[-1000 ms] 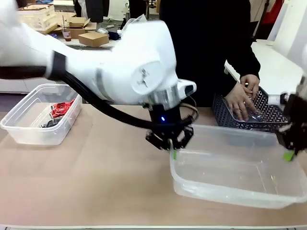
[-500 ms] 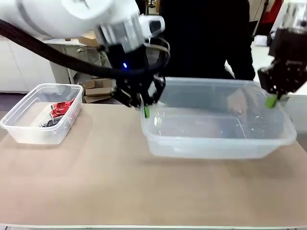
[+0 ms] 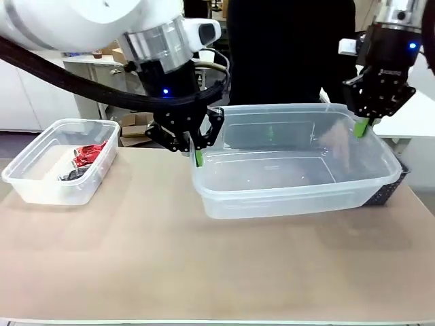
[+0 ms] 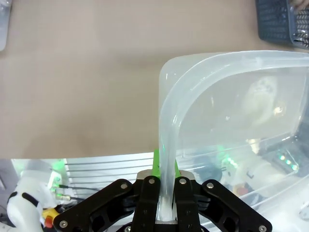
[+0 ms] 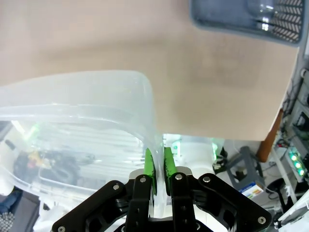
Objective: Sort the waste into each basket.
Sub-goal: Pick up the Organizing box on the right side of the table and lift it.
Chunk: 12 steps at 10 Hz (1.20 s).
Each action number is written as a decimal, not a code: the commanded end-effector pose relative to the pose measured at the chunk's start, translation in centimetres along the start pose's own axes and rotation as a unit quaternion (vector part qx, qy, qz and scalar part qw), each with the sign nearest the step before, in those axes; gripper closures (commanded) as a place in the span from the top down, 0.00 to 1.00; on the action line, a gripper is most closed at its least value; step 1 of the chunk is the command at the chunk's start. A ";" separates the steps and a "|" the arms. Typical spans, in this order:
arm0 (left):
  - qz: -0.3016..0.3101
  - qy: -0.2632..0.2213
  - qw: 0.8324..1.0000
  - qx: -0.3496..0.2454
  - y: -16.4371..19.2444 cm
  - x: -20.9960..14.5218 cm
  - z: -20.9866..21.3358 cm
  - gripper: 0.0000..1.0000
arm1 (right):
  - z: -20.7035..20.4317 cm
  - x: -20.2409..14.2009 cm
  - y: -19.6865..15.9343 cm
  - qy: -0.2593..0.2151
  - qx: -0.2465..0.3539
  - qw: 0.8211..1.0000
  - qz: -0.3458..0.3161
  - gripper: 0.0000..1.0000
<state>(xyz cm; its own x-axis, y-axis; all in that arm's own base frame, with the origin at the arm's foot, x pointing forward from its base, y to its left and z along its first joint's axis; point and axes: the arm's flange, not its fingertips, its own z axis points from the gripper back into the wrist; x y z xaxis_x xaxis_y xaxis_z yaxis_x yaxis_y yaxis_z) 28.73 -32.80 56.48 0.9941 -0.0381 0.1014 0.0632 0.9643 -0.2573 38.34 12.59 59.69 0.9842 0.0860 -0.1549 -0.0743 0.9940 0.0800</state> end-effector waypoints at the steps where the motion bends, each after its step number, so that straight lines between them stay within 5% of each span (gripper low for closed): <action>1: -0.009 -0.001 1.000 -0.008 -0.7 0.1 0.6 0.00 | -0.2 -0.8 -0.1 -0.007 -0.001 1.000 0.004 0.00; 2: 0.000 0.000 1.000 0.000 0.0 0.0 0.0 0.04 | 0.0 0.0 0.0 0.000 0.000 1.000 0.000 0.10; 5: -0.019 0.069 0.997 -0.003 3.3 7.6 3.5 0.04 | 1.2 7.4 0.6 -0.011 0.017 0.999 0.042 0.10; 8: 0.024 0.078 0.996 0.033 9.0 9.9 2.2 0.04 | 1.2 11.3 3.9 -0.033 0.043 0.996 0.067 0.10; 12: 0.052 0.091 0.994 -0.015 12.2 8.1 -0.6 0.04 | -0.1 10.1 8.3 0.017 0.015 0.993 0.112 0.10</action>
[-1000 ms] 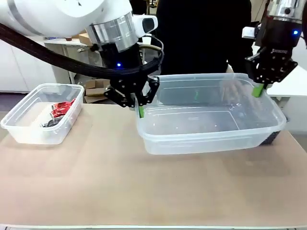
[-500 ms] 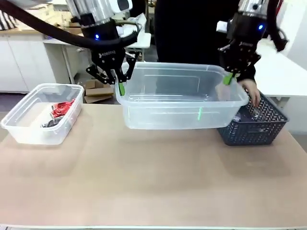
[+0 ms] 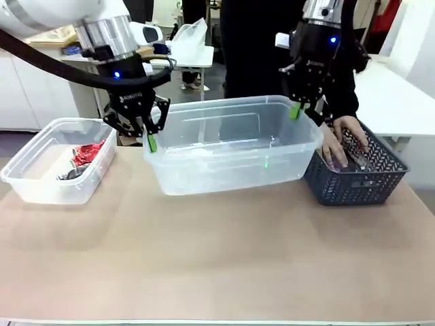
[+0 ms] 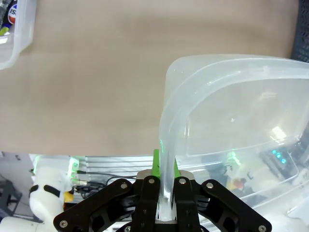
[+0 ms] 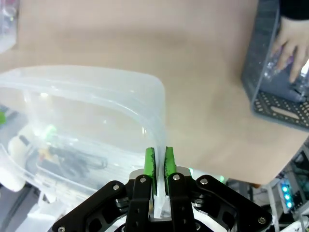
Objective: Sort the waste into each basket.
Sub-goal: Pick up the Organizing box on the right side of the table and lift it, then offer the picked Organizing box to the human.
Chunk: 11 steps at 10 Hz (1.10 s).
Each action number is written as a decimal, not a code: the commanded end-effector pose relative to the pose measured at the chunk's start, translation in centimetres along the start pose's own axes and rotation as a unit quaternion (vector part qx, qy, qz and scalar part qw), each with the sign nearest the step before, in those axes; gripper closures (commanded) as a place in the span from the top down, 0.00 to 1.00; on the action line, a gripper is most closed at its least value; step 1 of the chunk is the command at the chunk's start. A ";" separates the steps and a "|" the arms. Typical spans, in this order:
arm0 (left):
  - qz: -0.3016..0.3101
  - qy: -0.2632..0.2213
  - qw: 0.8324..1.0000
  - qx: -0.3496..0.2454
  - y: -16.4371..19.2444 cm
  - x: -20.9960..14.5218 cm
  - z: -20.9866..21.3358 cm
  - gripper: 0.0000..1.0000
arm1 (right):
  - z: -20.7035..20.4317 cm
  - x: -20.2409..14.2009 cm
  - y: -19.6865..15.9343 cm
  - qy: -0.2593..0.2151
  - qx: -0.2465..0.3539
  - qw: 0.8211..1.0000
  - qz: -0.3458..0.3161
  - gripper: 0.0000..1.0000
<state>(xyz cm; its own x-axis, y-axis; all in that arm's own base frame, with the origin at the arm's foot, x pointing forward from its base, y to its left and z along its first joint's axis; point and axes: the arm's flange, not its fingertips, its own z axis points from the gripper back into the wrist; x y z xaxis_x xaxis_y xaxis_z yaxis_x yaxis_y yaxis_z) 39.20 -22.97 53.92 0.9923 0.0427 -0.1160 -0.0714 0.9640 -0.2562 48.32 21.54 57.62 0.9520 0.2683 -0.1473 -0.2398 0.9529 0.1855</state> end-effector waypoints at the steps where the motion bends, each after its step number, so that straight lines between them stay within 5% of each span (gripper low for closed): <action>1: -0.021 -0.008 0.999 -0.025 2.1 -1.9 0.0 0.04 | 0.2 -1.8 1.8 0.045 -0.037 0.998 0.023 0.10; 4: -0.020 -0.015 0.999 -0.036 2.3 -2.1 -0.3 0.04 | -0.3 -4.3 2.6 0.035 -0.038 0.997 -0.061 0.10; 5: -0.003 -0.003 1.000 -0.016 1.5 -2.0 0.0 0.04 | -0.6 -2.6 2.5 0.051 -0.032 0.998 -0.002 0.10; 11: -0.003 -0.003 1.000 -0.016 1.5 -2.0 0.0 0.04 | -0.6 -2.6 2.5 0.051 -0.032 0.998 -0.002 0.10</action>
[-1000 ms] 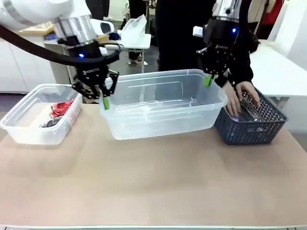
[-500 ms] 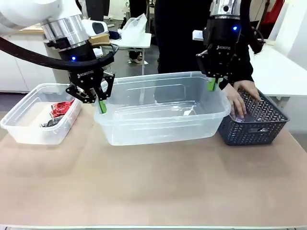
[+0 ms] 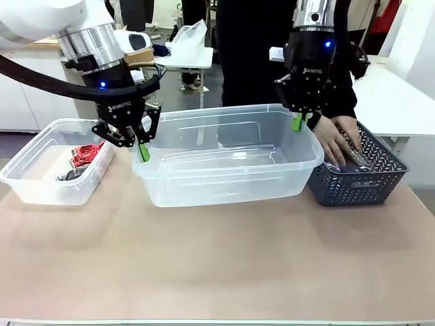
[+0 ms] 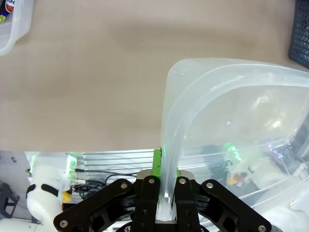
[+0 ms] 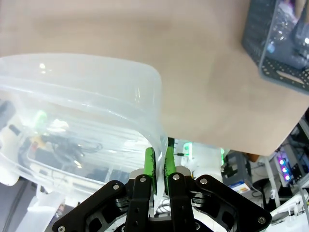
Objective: Sort the waste into each basket.
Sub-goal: Offer the picked Organizing box to the human.
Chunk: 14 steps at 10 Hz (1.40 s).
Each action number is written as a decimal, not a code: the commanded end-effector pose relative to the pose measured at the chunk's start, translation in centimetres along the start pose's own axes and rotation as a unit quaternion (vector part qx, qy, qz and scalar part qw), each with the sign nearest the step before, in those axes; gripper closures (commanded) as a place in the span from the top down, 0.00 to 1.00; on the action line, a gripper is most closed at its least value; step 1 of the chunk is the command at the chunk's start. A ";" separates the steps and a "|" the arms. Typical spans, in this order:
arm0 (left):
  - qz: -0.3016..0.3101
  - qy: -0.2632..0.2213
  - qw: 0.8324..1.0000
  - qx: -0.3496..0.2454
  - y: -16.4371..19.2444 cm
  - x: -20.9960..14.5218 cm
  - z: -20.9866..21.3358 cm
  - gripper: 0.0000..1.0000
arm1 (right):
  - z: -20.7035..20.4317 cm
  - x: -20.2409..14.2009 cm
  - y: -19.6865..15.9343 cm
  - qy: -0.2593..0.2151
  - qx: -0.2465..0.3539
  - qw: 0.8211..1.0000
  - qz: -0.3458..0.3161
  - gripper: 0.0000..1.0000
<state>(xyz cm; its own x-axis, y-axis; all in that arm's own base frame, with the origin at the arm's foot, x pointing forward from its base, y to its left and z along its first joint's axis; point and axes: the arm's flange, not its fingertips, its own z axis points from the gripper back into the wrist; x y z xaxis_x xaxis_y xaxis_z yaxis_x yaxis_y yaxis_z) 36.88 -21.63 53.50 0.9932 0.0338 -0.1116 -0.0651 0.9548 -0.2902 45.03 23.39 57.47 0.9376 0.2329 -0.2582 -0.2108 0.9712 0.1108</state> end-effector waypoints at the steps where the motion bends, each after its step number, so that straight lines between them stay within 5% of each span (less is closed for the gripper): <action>1: 0.002 -0.002 1.000 0.001 -0.1 0.2 0.3 0.04 | 0.4 -0.1 0.0 -0.004 0.000 1.000 0.022 0.10; 14: 0.002 -0.002 1.000 0.001 -0.1 0.2 0.3 0.04 | 0.4 -0.1 0.0 -0.004 0.000 1.000 0.022 0.10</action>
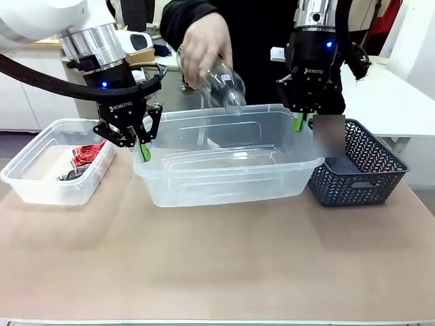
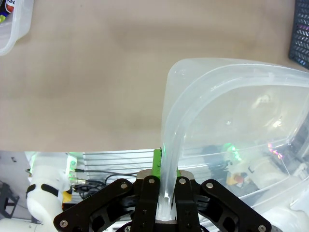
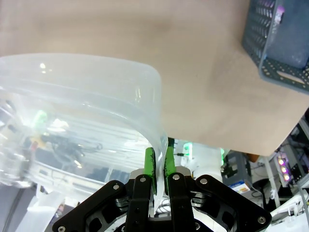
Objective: Sort the waste into each basket.
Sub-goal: Offer the picked Organizing box to the human.
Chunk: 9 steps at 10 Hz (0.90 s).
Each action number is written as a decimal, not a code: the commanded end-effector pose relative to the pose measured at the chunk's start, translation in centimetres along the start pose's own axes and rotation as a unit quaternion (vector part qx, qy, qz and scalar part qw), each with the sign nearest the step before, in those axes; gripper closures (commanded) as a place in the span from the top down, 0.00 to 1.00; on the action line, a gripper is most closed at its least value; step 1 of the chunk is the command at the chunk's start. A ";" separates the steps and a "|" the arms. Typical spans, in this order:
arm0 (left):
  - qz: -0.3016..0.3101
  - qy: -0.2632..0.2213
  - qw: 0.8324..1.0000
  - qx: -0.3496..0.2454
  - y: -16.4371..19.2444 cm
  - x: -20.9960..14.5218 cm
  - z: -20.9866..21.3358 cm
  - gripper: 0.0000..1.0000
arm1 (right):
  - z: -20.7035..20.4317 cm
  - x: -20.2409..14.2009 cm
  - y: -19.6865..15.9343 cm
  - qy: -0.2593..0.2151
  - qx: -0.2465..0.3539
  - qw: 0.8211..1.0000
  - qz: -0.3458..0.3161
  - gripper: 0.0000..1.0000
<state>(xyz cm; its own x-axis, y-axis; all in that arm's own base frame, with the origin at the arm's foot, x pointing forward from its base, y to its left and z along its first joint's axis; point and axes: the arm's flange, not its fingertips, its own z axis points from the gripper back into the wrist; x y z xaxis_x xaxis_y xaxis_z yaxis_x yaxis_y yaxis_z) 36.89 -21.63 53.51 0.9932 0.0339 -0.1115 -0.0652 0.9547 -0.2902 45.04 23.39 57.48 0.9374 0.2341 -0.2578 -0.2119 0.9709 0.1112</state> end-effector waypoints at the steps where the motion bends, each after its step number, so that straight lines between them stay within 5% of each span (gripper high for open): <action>1: 0.002 -0.002 1.000 0.001 -0.1 0.2 0.3 0.04 | 0.4 -0.1 0.0 -0.004 0.000 1.000 0.021 0.10; 9: 0.002 -0.002 1.000 0.001 -0.1 0.2 0.3 0.04 | 0.4 -0.1 0.0 -0.004 0.000 1.000 0.021 0.10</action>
<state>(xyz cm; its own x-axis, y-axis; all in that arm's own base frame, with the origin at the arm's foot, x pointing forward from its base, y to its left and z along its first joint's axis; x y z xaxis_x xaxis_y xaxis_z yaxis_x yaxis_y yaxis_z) 36.89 -21.63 53.51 0.9932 0.0338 -0.1118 -0.0651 0.9548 -0.2899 45.04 23.39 57.48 0.9374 0.2343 -0.2576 -0.2121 0.9709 0.1113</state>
